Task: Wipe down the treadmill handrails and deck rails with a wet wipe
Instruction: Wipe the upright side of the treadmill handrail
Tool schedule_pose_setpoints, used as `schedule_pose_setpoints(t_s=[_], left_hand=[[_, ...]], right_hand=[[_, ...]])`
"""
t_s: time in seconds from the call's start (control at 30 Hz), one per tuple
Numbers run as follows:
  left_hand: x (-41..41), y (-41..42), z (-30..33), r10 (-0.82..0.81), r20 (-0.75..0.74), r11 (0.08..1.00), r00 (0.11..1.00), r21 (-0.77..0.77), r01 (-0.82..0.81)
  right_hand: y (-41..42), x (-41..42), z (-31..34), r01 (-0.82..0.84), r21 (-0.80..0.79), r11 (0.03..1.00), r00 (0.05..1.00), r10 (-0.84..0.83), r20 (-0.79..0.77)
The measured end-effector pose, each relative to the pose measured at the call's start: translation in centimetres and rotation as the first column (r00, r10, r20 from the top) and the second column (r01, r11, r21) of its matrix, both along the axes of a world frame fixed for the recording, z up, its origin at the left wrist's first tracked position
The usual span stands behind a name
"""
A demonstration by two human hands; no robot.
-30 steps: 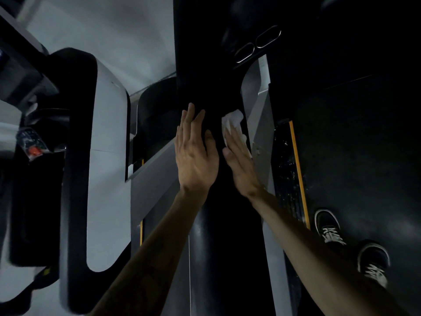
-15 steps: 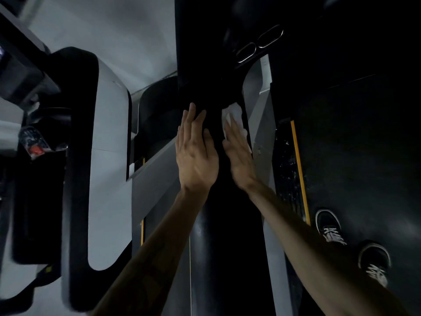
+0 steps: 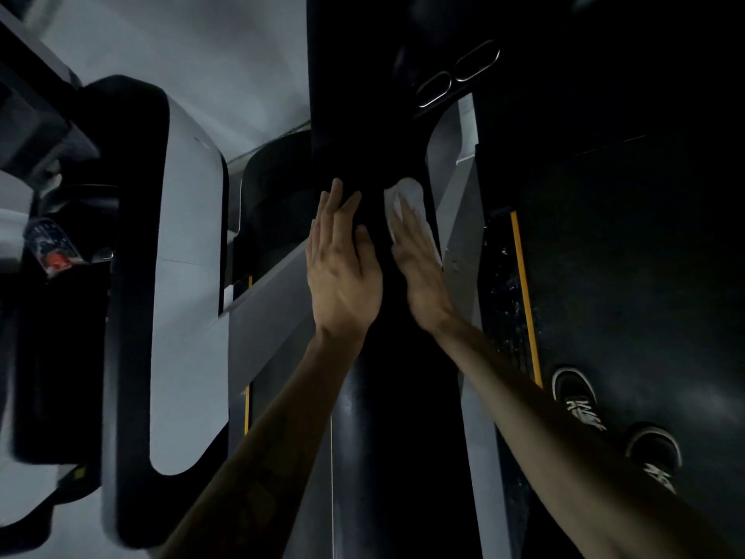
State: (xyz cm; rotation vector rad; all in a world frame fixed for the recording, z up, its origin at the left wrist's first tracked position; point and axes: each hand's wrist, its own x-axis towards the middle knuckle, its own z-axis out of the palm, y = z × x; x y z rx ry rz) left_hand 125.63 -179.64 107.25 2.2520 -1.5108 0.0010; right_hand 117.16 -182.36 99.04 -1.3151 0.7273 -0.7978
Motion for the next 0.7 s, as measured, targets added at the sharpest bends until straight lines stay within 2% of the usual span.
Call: schedule_pose_setpoints(t_s=[0.17,0.37,0.5,0.57,0.63,0.7], left_hand=[[-0.2,0.0,0.2,-0.012,-0.032,1.0,0.999,-0.018,0.012],[-0.2,0.0,0.2,-0.014,-0.01,1.0,1.0,-0.02,0.014],[-0.2,-0.1,0.3,-0.02,-0.022,0.999,1.0,-0.026,0.02],[-0.3,-0.1,0.3,-0.014,-0.034,1.0,0.999,-0.024,0.013],[-0.4,-0.1,0.4,-0.005,-0.046,1.0,0.999,-0.027,0.004],[-0.4,-0.1,0.4,0.001,-0.045,1.0,0.999,-0.028,-0.003]], right_hand=[[-2.9,1.9,2.2,-0.012,-0.164,0.986,0.999,0.005,-0.039],[-5.4,2.4,2.0,0.007,-0.012,1.0,0.998,-0.008,-0.059],[-1.4,0.1,0.6,-0.008,-0.018,1.0,1.0,0.008,-0.02],[-0.2,0.0,0.7,-0.018,-0.088,0.996,1.0,0.018,-0.002],[-1.1,0.8,1.6,-0.025,-0.152,0.988,1.0,0.025,0.001],[-3.1,1.8,2.5,-0.026,-0.151,0.988,0.999,0.022,-0.024]])
